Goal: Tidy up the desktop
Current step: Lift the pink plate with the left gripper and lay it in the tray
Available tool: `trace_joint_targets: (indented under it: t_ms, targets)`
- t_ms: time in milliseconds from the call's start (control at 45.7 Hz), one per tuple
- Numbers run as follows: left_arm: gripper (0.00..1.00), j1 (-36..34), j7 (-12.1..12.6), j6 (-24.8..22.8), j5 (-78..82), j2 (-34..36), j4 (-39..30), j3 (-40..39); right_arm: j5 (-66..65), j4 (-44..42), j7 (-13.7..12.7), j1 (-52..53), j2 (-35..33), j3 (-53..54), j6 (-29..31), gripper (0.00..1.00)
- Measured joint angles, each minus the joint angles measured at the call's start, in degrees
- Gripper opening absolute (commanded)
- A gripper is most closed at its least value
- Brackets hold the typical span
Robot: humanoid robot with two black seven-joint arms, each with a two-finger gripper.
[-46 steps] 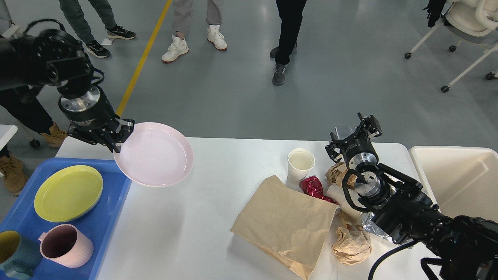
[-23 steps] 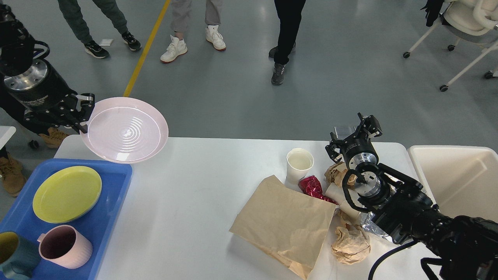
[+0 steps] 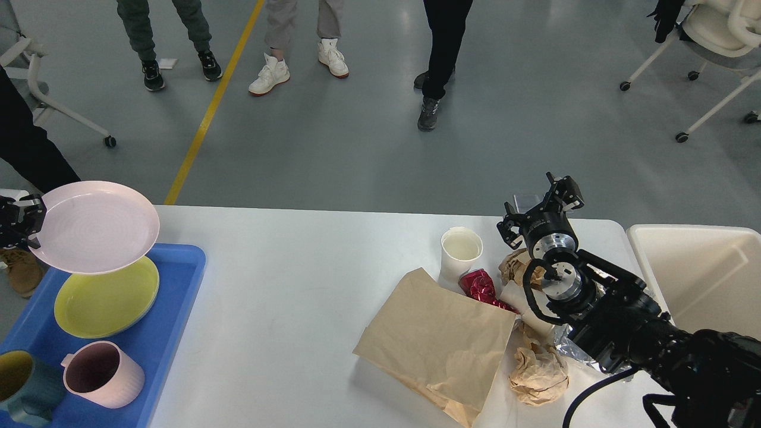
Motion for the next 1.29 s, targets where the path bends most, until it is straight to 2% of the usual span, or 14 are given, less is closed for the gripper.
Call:
trace_joint_targets:
  t_ms: [306, 438, 635, 919, 1051, 1204, 1291]
  targets:
    - [0.00, 17.17, 0.26, 1.41, 0.00, -1.49, 14.08, -9.27, 0.00, 0.00, 0.00, 0.00, 0.00, 0.00, 0.00, 1.00]
    - [0.00, 22.15, 0.33, 1.49, 0.14, -2.51, 17.62, -12.28, 0.00, 0.00, 0.00, 0.00, 0.00, 0.00, 0.00, 1.00]
    - [0.00, 26.18, 0.33, 2.43, 0.28, -4.68, 20.14, -14.17, 0.00, 0.00, 0.00, 0.00, 0.00, 0.00, 0.00, 1.00]
    - [0.01, 27.79, 0.36, 3.65, 0.36, -6.46, 20.36, -14.45, 0.00, 0.00, 0.00, 0.00, 0.00, 0.00, 0.00, 1.00]
    - [0.12, 27.83, 0.36, 4.76, 0.56, -6.82, 20.37, -14.43, 0.00, 0.00, 0.00, 0.00, 0.00, 0.00, 0.00, 1.00]
    - [0.39, 27.83, 0.41, 6.58, 0.68, -6.88, 20.36, -14.48, 0.00, 0.00, 0.00, 0.00, 0.00, 0.00, 0.00, 1.00]
    - [0.48, 27.83, 0.41, 8.15, 0.72, -6.90, 20.36, -14.56, 0.00, 0.00, 0.00, 0.00, 0.00, 0.00, 0.00, 1.00]
